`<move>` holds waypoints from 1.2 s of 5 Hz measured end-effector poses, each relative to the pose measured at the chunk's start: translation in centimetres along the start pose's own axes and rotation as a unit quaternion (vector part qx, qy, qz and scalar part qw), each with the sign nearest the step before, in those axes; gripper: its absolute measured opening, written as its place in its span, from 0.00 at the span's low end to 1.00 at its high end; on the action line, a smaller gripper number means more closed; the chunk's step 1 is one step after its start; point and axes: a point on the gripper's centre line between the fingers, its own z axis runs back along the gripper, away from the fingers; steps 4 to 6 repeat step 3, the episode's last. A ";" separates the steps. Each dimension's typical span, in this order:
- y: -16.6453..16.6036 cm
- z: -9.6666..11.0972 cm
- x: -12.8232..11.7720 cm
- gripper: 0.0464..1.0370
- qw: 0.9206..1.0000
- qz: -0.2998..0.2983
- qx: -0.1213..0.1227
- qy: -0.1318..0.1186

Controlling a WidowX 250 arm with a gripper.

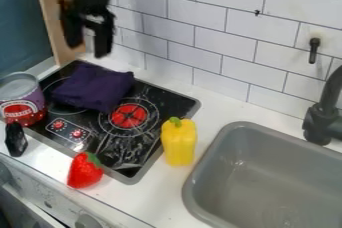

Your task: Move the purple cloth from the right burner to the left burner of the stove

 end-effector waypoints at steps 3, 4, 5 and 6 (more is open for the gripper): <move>-8.7 2.1 -9.4 0.96 0.992 -0.091 -0.071 0.059; -8.7 2.1 -9.4 0.96 0.992 -0.091 -0.071 0.059; -8.7 2.1 -9.4 0.96 0.992 -0.091 -0.071 0.059; -8.7 2.1 -9.4 0.96 0.992 -0.091 -0.071 0.059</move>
